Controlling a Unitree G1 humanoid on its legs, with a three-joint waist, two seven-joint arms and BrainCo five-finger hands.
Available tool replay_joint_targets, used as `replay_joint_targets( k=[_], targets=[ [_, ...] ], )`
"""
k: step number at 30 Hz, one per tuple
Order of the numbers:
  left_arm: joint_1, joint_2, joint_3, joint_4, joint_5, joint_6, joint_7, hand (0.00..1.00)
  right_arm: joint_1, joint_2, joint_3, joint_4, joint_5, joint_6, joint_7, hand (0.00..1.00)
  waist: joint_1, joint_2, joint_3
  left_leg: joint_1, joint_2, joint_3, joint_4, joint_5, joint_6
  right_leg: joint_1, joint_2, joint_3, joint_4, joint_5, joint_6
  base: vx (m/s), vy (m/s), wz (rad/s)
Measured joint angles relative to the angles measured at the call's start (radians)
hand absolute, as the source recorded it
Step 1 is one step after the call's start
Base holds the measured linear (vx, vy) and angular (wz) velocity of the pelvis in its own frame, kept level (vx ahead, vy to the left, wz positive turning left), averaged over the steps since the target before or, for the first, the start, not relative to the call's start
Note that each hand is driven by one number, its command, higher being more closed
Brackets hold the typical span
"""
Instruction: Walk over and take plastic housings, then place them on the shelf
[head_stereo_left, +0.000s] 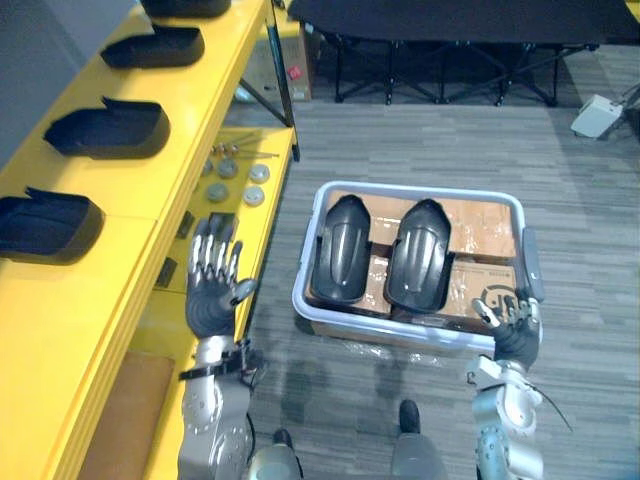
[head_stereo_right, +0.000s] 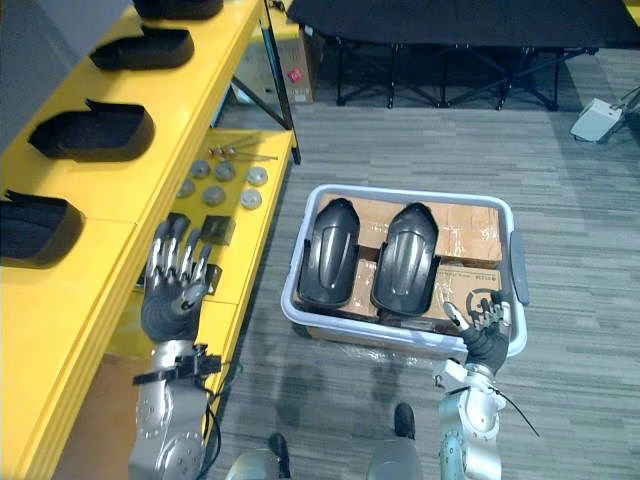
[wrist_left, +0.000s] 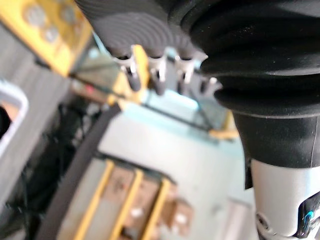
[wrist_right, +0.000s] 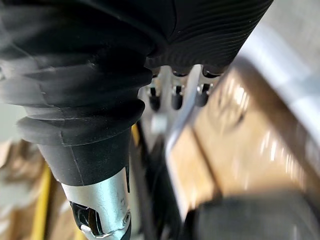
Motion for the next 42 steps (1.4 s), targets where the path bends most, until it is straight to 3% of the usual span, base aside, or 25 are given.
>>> replay_joint_targets(
  k=[7,10,13,19,23,27,30,36,42],
  targets=[
    [-0.015,0.015,-0.024,0.000,-0.003,0.018,0.000,0.00,-0.183,-0.105,-0.115,0.128,-0.017,0.007,-0.238,0.00,0.040,0.011,0.097,-0.108,-0.013,-0.069,0.068,-0.004,-0.004,-0.028,-0.005,-0.057,-0.031,0.021,-0.001,-0.10,0.005,0.21],
    [-0.027,0.019,-0.044,0.001,-0.003,0.038,-0.004,0.00,-0.246,-0.179,-0.161,0.169,0.011,0.014,-0.270,0.00,0.048,0.011,0.126,-0.146,-0.015,-0.100,0.093,-0.004,-0.005,-0.033,-0.005,-0.085,-0.031,0.024,-0.004,-0.07,0.000,0.22],
    [-0.032,0.021,-0.043,0.013,-0.011,0.039,-0.004,0.00,-0.295,-0.225,-0.170,0.231,0.020,0.028,-0.264,0.00,0.060,-0.001,0.143,-0.161,-0.017,-0.114,0.096,-0.003,-0.005,-0.038,-0.005,-0.102,-0.031,0.030,-0.007,-0.04,-0.001,0.12],
    [-0.078,0.086,-0.078,0.074,-0.012,0.040,-0.005,0.00,-0.391,-0.303,-0.173,0.405,0.032,0.050,-0.211,0.00,0.083,0.002,0.149,-0.218,-0.026,-0.163,0.130,-0.003,-0.004,-0.056,-0.006,-0.134,-0.031,0.031,-0.006,-0.03,0.005,0.16],
    [-0.081,0.087,-0.079,0.099,-0.012,0.040,-0.009,0.00,-0.461,-0.385,-0.171,0.506,0.049,0.077,-0.166,0.00,0.102,0.004,0.150,-0.228,-0.031,-0.168,0.136,-0.003,-0.003,-0.057,-0.010,-0.141,-0.030,0.031,-0.005,-0.02,0.003,0.08],
    [-0.088,0.087,-0.082,0.113,-0.020,0.039,-0.013,0.00,-0.534,-0.502,-0.137,0.596,0.049,0.104,-0.114,0.00,0.111,0.036,0.170,-0.265,-0.037,-0.196,0.161,-0.004,-0.002,-0.069,-0.011,-0.163,-0.021,0.031,-0.005,-0.05,0.004,0.15],
    [-0.086,0.087,-0.082,0.139,-0.021,0.038,-0.013,0.00,-0.595,-0.528,-0.110,0.653,0.049,0.118,-0.092,0.00,0.111,0.050,0.176,-0.277,-0.039,-0.200,0.166,-0.003,0.000,-0.078,-0.012,-0.164,-0.018,0.032,-0.004,-0.05,0.008,0.02],
    [-0.089,0.080,-0.119,0.170,-0.021,0.038,-0.013,0.00,-0.691,-0.614,-0.053,0.761,0.049,0.200,-0.089,0.00,0.119,0.072,0.186,-0.299,-0.058,-0.217,0.175,0.001,0.005,-0.095,-0.030,-0.181,0.003,0.032,-0.003,-0.02,0.017,0.08],
    [-0.095,0.059,-0.119,0.215,-0.041,0.034,-0.002,0.00,-0.790,-0.663,0.007,0.886,0.050,0.261,-0.046,0.00,0.143,0.088,0.193,-0.338,-0.076,-0.225,0.202,0.003,0.011,-0.137,-0.048,-0.189,0.038,0.032,-0.003,-0.05,0.035,0.03]
  ],
)
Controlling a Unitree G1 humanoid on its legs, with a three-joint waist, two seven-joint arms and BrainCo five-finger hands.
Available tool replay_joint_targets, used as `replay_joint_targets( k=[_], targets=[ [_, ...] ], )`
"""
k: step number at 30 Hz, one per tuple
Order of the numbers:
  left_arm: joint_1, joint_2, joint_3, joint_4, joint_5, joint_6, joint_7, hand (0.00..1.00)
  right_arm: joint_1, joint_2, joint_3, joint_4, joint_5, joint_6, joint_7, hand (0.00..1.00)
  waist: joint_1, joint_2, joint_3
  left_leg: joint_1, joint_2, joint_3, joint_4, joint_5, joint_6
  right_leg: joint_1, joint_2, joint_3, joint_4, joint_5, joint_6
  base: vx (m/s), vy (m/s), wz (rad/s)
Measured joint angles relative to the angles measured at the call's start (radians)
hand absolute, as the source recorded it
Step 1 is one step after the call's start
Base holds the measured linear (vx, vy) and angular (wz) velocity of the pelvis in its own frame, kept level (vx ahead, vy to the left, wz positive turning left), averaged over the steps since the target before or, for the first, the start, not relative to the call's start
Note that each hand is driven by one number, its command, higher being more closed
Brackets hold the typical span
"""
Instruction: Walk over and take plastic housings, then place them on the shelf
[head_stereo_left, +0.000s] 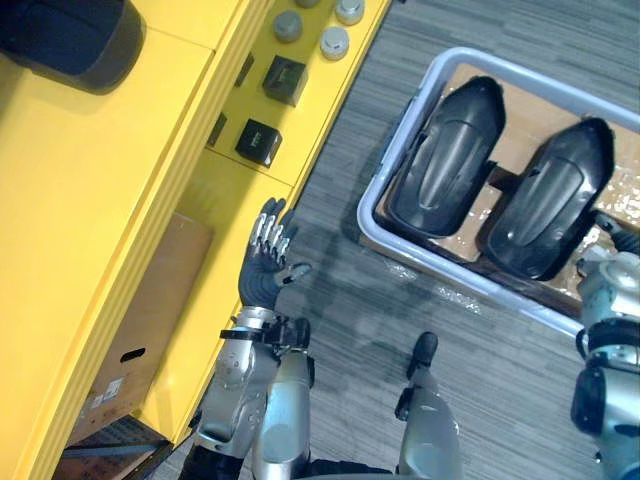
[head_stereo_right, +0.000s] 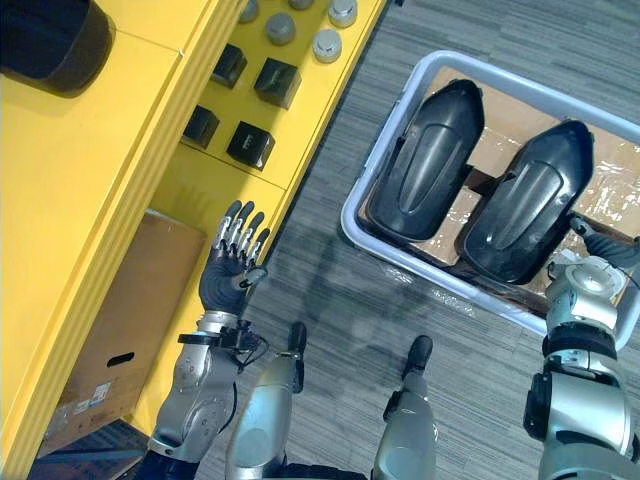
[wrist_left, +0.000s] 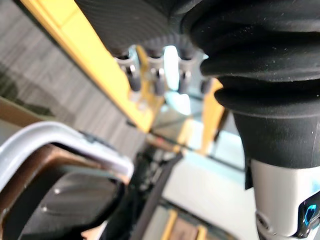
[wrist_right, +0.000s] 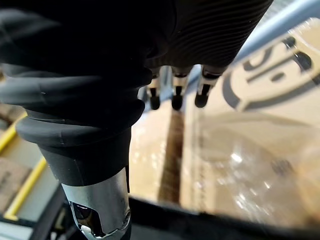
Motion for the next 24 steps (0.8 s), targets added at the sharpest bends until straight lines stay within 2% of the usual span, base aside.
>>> replay_joint_targets(
  k=[3,4,5,6,8,9,12,13,15,16,20,24],
  targets=[
    [0.002,-0.006,-0.007,0.029,-0.013,0.000,0.001,0.00,-0.041,-0.014,0.018,0.048,0.000,0.029,0.017,0.00,0.003,0.010,0.001,-0.033,-0.005,-0.012,0.028,-0.004,0.007,-0.019,-0.003,-0.006,0.018,0.000,0.000,-0.06,0.026,0.08],
    [0.000,-0.006,-0.015,0.035,-0.017,0.000,0.001,0.00,-0.054,-0.042,0.022,0.063,0.000,0.049,0.022,1.00,0.007,0.019,0.004,-0.048,-0.008,-0.020,0.039,-0.006,0.009,-0.027,-0.005,-0.014,0.023,0.000,0.000,-0.08,0.028,0.12],
    [0.000,-0.006,-0.018,0.039,-0.019,0.000,0.001,0.00,-0.057,-0.057,0.027,0.069,0.000,0.059,0.025,1.00,0.012,0.024,0.006,-0.051,-0.010,-0.022,0.041,-0.006,0.009,-0.028,-0.007,-0.022,0.023,0.000,0.000,-0.09,0.024,0.09],
    [0.007,-0.006,-0.022,0.046,-0.020,-0.001,0.001,0.00,-0.076,-0.096,0.039,0.101,-0.001,0.093,0.049,1.00,0.025,0.036,0.009,-0.056,-0.012,-0.024,0.048,-0.006,0.009,-0.029,-0.009,-0.027,0.026,0.000,0.000,-0.07,0.012,0.04],
    [0.014,-0.006,-0.022,0.046,-0.020,-0.004,0.002,0.00,-0.097,-0.111,0.039,0.124,-0.002,0.112,0.064,1.00,0.027,0.042,0.010,-0.058,-0.013,-0.026,0.049,-0.006,0.010,-0.030,-0.010,-0.028,0.031,0.000,0.000,-0.06,0.007,0.03],
    [0.013,-0.006,-0.024,0.046,-0.020,-0.010,0.003,0.00,-0.112,-0.143,0.038,0.151,-0.004,0.140,0.083,1.00,0.032,0.048,0.011,-0.063,-0.013,-0.028,0.050,-0.005,0.010,-0.035,-0.010,-0.029,0.036,0.000,0.000,-0.05,0.003,0.01],
    [0.013,-0.006,-0.026,0.047,-0.021,-0.025,0.010,0.00,-0.121,-0.184,0.034,0.186,-0.008,0.180,0.128,1.00,0.041,0.049,0.011,-0.070,-0.014,-0.033,0.049,-0.004,0.010,-0.044,-0.010,-0.032,0.039,0.000,0.000,-0.03,-0.005,0.02],
    [0.012,-0.006,-0.027,0.048,-0.022,-0.026,0.010,0.00,-0.132,-0.201,0.020,0.214,-0.037,0.215,0.158,1.00,0.041,0.051,0.010,-0.076,-0.015,-0.040,0.049,0.000,0.010,-0.045,-0.010,-0.040,0.039,0.000,0.000,-0.02,-0.013,0.08],
    [0.010,-0.006,-0.027,0.048,-0.022,-0.026,0.010,0.00,-0.138,-0.206,0.003,0.227,-0.064,0.251,0.181,1.00,0.041,0.051,0.010,-0.079,-0.016,-0.046,0.049,0.004,0.009,-0.045,-0.010,-0.051,0.040,0.000,0.000,-0.01,-0.016,0.10],
    [0.008,-0.006,-0.027,0.055,-0.022,-0.026,0.010,0.00,-0.150,-0.207,-0.006,0.261,-0.096,0.295,0.202,1.00,0.046,0.052,0.010,-0.079,-0.017,-0.049,0.048,0.008,0.009,-0.045,-0.010,-0.056,0.043,0.000,0.000,-0.01,-0.016,0.07],
    [0.011,-0.004,-0.027,0.078,-0.050,-0.032,0.009,0.00,-0.199,-0.210,-0.015,0.308,-0.182,0.404,0.248,1.00,0.049,0.052,0.010,-0.079,-0.017,-0.052,0.052,0.008,0.009,-0.043,-0.010,-0.060,0.049,-0.001,-0.001,0.00,-0.004,0.01],
    [0.016,-0.003,-0.027,0.078,-0.051,-0.040,0.007,0.00,-0.232,-0.210,-0.046,0.345,-0.237,0.444,0.264,1.00,0.054,0.060,0.007,-0.080,-0.018,-0.054,0.049,0.010,0.010,-0.043,-0.012,-0.069,0.055,-0.003,-0.003,-0.04,-0.004,0.02]
  ],
)
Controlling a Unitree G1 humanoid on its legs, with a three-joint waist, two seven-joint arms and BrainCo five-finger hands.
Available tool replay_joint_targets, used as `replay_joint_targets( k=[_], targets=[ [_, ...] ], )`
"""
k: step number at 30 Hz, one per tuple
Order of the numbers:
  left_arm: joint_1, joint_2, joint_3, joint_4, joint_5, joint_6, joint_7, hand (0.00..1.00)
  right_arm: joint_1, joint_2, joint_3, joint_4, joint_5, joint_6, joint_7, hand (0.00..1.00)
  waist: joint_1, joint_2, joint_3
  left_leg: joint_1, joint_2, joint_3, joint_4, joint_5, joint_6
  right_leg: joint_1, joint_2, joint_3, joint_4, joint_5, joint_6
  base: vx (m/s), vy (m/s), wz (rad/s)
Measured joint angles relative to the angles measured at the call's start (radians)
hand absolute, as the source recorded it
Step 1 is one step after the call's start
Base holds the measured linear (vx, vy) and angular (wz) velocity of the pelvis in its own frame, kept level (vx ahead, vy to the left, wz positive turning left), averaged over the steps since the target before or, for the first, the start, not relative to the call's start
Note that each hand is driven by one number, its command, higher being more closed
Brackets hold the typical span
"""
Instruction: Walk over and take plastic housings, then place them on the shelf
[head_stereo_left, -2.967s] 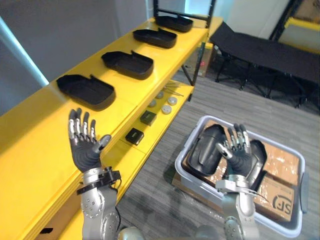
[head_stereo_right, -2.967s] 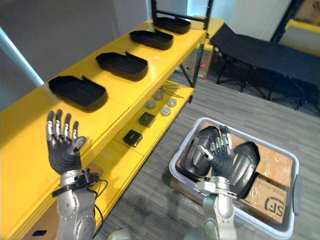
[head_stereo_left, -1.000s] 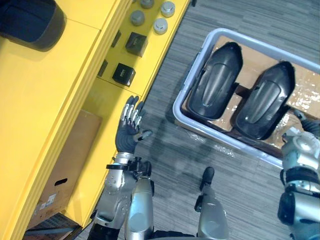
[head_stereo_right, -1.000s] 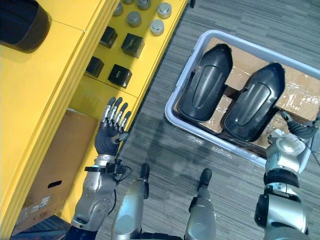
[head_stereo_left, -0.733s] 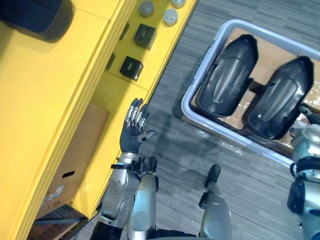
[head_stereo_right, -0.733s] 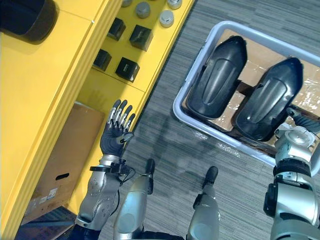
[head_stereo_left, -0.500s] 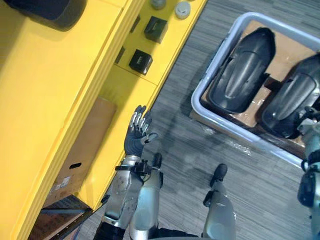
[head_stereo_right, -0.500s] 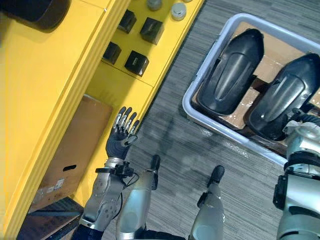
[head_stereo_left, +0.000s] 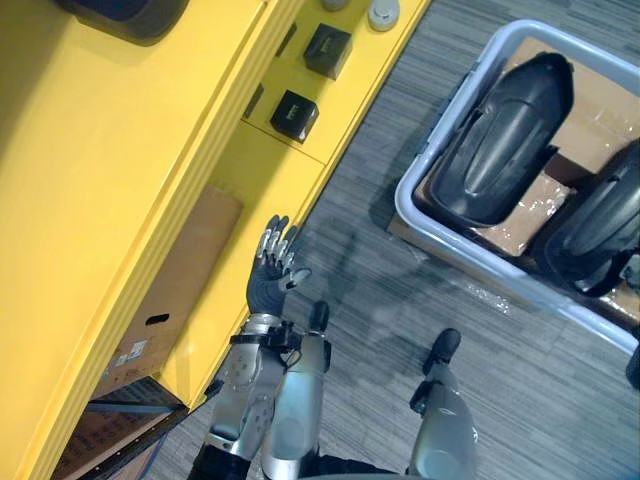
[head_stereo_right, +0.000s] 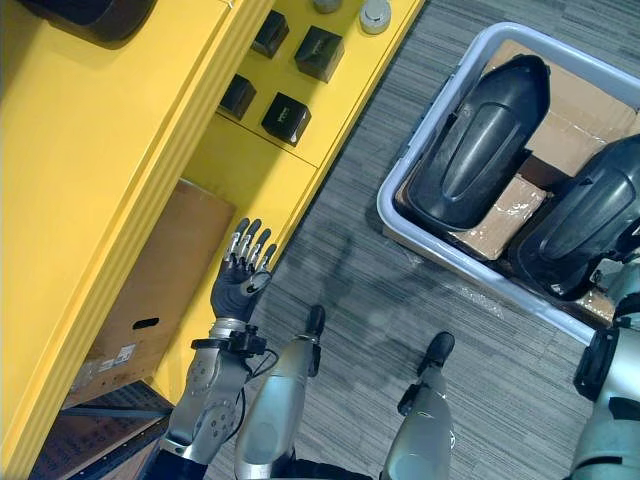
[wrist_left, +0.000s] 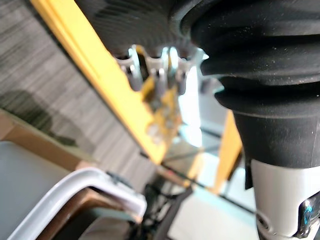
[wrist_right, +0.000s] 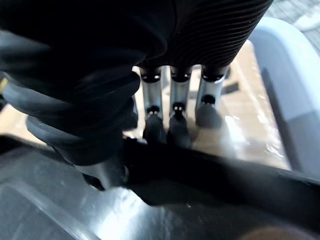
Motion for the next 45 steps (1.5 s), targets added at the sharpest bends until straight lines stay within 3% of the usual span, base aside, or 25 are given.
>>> replay_joint_targets(
  k=[5,12,15,18,20,22,29,31,36,39,42,45],
  targets=[
    [0.031,0.001,0.000,0.000,-0.007,-0.005,-0.004,0.00,-0.021,-0.006,-0.038,0.021,-0.059,-0.010,0.005,1.00,0.002,0.001,-0.001,0.000,-0.004,-0.003,-0.001,0.004,0.000,0.001,-0.005,-0.010,0.004,-0.001,-0.001,-0.02,-0.001,0.02],
    [0.037,0.004,0.002,0.000,-0.030,-0.041,-0.012,0.00,-0.013,-0.008,0.002,0.023,-0.160,-0.170,-0.098,1.00,0.011,0.001,-0.001,0.000,-0.006,-0.001,0.006,0.004,0.000,0.002,-0.007,-0.010,0.004,-0.001,-0.001,0.00,0.000,0.00],
    [0.053,0.009,0.009,-0.002,-0.036,-0.049,-0.013,0.00,-0.003,-0.008,0.058,0.013,-0.188,-0.243,-0.145,1.00,0.002,0.001,0.000,0.000,-0.004,0.002,0.012,0.004,0.000,0.003,-0.006,-0.009,0.004,0.000,-0.001,0.00,0.000,0.00],
    [0.075,0.018,0.039,-0.031,-0.036,-0.054,-0.013,0.00,0.051,-0.008,0.131,-0.103,-0.212,-0.324,-0.196,1.00,-0.011,-0.003,0.001,0.011,0.010,0.010,0.016,0.001,0.001,0.009,0.006,-0.006,0.002,0.007,-0.008,0.00,-0.007,-0.10],
    [0.076,0.033,0.041,-0.047,-0.035,-0.056,-0.013,0.00,0.073,-0.008,0.154,-0.143,-0.220,-0.340,-0.205,1.00,-0.011,-0.005,0.002,0.023,0.016,0.012,0.013,0.000,0.000,0.020,0.011,-0.003,-0.002,0.007,-0.008,-0.02,-0.019,-0.13],
    [0.089,0.047,0.060,-0.099,-0.024,-0.070,-0.010,0.00,0.120,0.001,0.214,-0.236,-0.239,-0.354,-0.205,1.00,-0.010,-0.032,0.002,0.056,0.034,0.032,-0.004,0.001,-0.003,0.035,0.025,0.014,-0.017,0.010,-0.016,-0.03,-0.034,-0.27],
    [0.083,0.090,0.076,-0.155,0.095,-0.060,-0.010,0.00,0.201,0.084,0.233,-0.377,-0.269,-0.354,-0.209,1.00,-0.042,-0.114,-0.017,0.120,0.058,0.067,-0.055,0.011,-0.019,0.059,0.043,0.041,-0.039,0.010,-0.040,0.00,-0.021,-0.16],
    [0.016,0.109,0.075,-0.161,0.161,-0.025,-0.009,0.00,0.208,0.088,0.244,-0.433,-0.275,-0.354,-0.211,1.00,-0.050,-0.118,-0.018,0.132,0.067,0.077,-0.056,0.012,-0.020,0.062,0.049,0.049,-0.039,0.015,-0.035,0.02,-0.006,-0.16],
    [-0.165,0.128,0.063,-0.090,0.137,0.060,-0.021,0.00,0.199,0.135,0.260,-0.526,-0.291,-0.354,-0.211,1.00,-0.066,-0.130,-0.023,0.158,0.078,0.103,-0.073,0.017,-0.025,0.063,0.057,0.076,-0.042,0.023,-0.036,0.00,0.002,-0.17],
    [-0.296,0.128,0.027,0.045,0.117,0.146,-0.022,0.00,0.141,0.184,0.298,-0.537,-0.323,-0.353,-0.216,1.00,-0.081,-0.150,-0.034,0.158,0.083,0.130,-0.074,0.017,-0.025,0.054,0.061,0.099,-0.068,0.040,-0.044,-0.01,0.012,-0.22],
    [-0.377,0.125,-0.017,0.148,0.108,0.235,-0.023,0.00,0.092,0.215,0.307,-0.592,-0.359,-0.354,-0.237,1.00,-0.098,-0.152,-0.035,0.157,0.084,0.142,-0.072,0.016,-0.025,0.047,0.061,0.109,-0.074,0.039,-0.048,-0.01,0.015,-0.12],
    [-0.456,0.114,-0.042,0.254,0.031,0.322,-0.021,0.00,0.038,0.224,0.330,-0.678,-0.395,-0.367,-0.272,1.00,-0.118,-0.152,-0.035,0.151,0.085,0.154,-0.074,0.015,-0.025,0.031,0.061,0.123,-0.074,0.051,-0.040,0.00,0.011,-0.13]
  ],
)
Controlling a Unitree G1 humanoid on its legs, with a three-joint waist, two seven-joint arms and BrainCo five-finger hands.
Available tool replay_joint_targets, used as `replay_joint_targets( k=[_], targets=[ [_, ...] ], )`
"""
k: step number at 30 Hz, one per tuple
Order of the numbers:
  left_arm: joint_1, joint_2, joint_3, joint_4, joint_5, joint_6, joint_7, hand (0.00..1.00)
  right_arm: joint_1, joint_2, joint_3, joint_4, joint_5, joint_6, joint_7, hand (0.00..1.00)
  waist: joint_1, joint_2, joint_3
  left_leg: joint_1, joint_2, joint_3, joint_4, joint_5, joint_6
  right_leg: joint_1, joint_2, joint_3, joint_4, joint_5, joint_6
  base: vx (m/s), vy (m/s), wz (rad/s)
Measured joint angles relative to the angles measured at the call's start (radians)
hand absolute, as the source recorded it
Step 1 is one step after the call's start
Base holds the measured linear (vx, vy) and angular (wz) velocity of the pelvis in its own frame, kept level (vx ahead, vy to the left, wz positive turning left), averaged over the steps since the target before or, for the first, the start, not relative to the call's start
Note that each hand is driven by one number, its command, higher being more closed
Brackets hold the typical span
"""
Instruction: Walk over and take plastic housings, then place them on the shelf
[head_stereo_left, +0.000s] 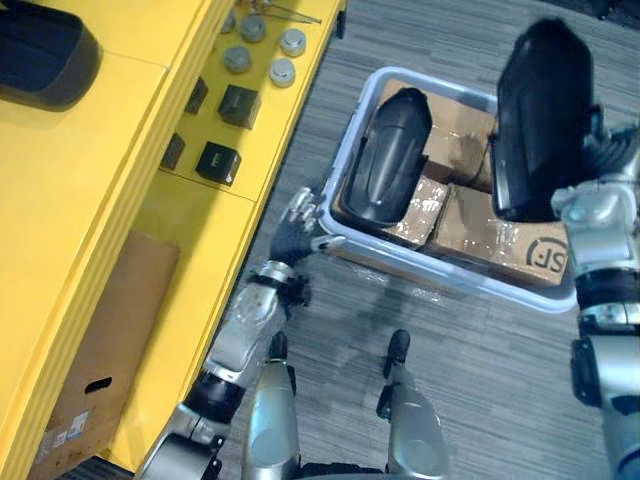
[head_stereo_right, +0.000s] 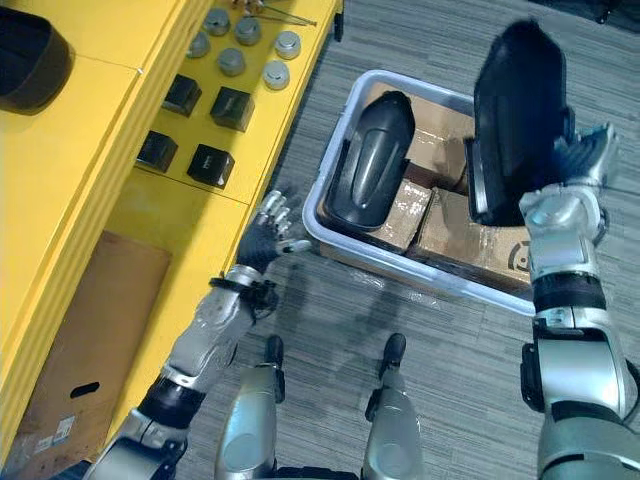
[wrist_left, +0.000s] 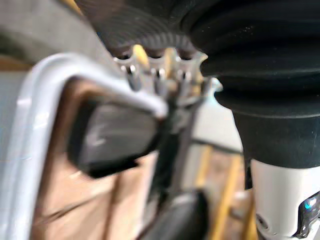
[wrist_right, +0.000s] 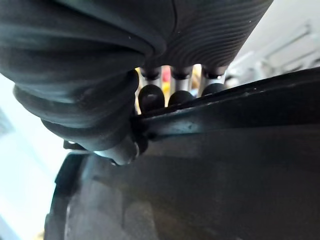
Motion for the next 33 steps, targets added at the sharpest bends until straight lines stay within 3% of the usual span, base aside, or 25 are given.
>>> replay_joint_targets(
  k=[6,12,14,19,23,27,33],
  targets=[
    [-0.155,-0.006,0.000,0.153,-0.106,0.073,0.015,0.00,-0.067,0.020,0.021,-0.150,-0.067,-0.087,-0.057,1.00,-0.036,-0.001,0.000,0.012,0.002,0.030,-0.006,-0.003,0.003,-0.012,-0.001,0.032,0.003,0.010,0.000,0.02,0.024,-0.11],
    [-0.251,-0.009,0.000,0.238,-0.123,0.075,0.048,0.00,-0.072,0.078,0.060,-0.217,-0.075,-0.184,-0.086,1.00,-0.072,-0.015,-0.006,0.048,0.003,0.063,-0.020,-0.003,0.003,-0.008,-0.002,0.063,0.006,0.010,0.000,-0.01,0.017,-0.15],
    [-0.278,-0.023,0.000,0.249,-0.181,0.072,0.066,0.00,-0.072,0.116,0.066,-0.237,-0.075,-0.207,-0.086,1.00,-0.080,-0.016,-0.006,0.063,0.004,0.078,-0.024,-0.003,0.003,-0.006,-0.002,0.080,0.007,0.010,0.000,-0.04,0.016,-0.16],
    [-0.322,-0.043,0.000,0.255,-0.236,0.035,0.091,0.00,-0.067,0.189,0.111,-0.246,-0.077,-0.254,-0.082,1.00,-0.098,-0.016,-0.006,0.093,0.007,0.095,-0.032,-0.003,0.003,0.009,-0.001,0.088,0.006,0.011,0.002,-0.02,0.009,-0.10],
    [-0.372,-0.050,0.000,0.254,-0.265,-0.034,0.105,0.00,-0.055,0.256,0.129,-0.247,-0.078,-0.293,-0.079,1.00,-0.106,-0.016,-0.006,0.098,0.007,0.097,-0.033,-0.003,0.003,0.012,-0.001,0.090,0.004,0.012,0.003,0.00,0.000,0.00],
    [-0.384,-0.075,0.004,0.237,-0.275,-0.079,0.145,0.00,-0.011,0.311,0.176,-0.247,-0.077,-0.303,-0.076,1.00,-0.106,-0.016,-0.006,0.126,0.007,0.105,-0.054,-0.001,0.001,0.029,0.000,0.092,-0.001,0.012,0.004,0.01,0.024,-0.03],
    [-0.388,-0.097,0.021,0.226,-0.304,-0.103,0.182,0.00,-0.005,0.364,0.204,-0.245,-0.076,-0.308,-0.072,1.00,-0.109,-0.016,-0.006,0.129,0.006,0.108,-0.063,-0.001,0.000,0.029,-0.001,0.093,-0.006,0.012,0.004,0.00,0.003,-0.01]
  ],
)
